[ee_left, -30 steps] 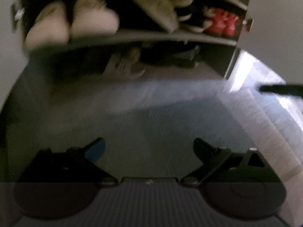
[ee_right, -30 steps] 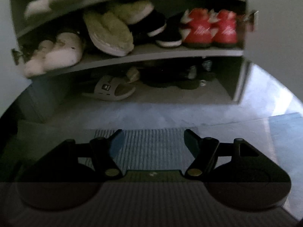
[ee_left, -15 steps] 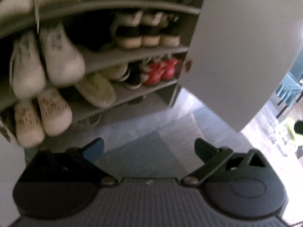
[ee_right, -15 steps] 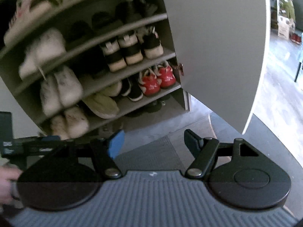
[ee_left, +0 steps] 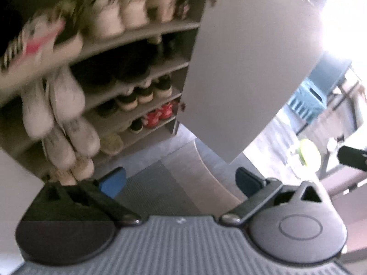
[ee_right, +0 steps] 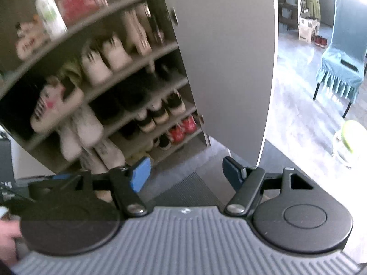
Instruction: Organize scattered shoes
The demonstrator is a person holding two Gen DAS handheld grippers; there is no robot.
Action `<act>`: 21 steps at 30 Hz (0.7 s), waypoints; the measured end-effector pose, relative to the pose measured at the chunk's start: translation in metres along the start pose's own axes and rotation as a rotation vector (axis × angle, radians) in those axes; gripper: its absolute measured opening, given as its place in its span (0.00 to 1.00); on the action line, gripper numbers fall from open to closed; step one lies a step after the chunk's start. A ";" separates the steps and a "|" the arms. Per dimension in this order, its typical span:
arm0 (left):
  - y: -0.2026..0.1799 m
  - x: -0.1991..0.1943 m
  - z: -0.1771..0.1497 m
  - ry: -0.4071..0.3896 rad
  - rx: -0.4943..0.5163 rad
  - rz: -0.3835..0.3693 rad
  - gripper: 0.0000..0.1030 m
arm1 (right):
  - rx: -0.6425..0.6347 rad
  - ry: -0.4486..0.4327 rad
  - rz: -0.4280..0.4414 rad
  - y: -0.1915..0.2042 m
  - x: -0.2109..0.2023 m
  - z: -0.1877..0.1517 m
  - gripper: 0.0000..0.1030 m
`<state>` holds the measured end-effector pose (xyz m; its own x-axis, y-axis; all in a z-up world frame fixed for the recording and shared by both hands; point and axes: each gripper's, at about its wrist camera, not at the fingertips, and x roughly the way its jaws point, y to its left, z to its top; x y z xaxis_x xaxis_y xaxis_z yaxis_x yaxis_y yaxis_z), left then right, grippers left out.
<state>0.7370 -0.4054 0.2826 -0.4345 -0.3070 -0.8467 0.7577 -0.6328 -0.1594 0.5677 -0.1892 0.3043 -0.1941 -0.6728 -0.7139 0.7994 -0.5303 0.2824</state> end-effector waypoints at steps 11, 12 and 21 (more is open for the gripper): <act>-0.067 -0.078 0.101 -0.230 -0.075 0.159 0.99 | -0.163 -0.062 0.156 -0.042 -0.035 0.124 1.00; -0.071 -0.079 0.104 -0.228 -0.124 0.193 1.00 | -0.180 -0.055 0.155 -0.049 -0.032 0.140 1.00; -0.068 -0.078 0.096 -0.149 -0.446 0.250 0.99 | -0.444 -0.015 0.239 -0.125 0.025 0.301 0.89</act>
<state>0.6729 -0.4065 0.4083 -0.2543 -0.5281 -0.8102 0.9663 -0.1735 -0.1901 0.2919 -0.2947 0.4440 0.0185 -0.7579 -0.6521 0.9866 -0.0918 0.1347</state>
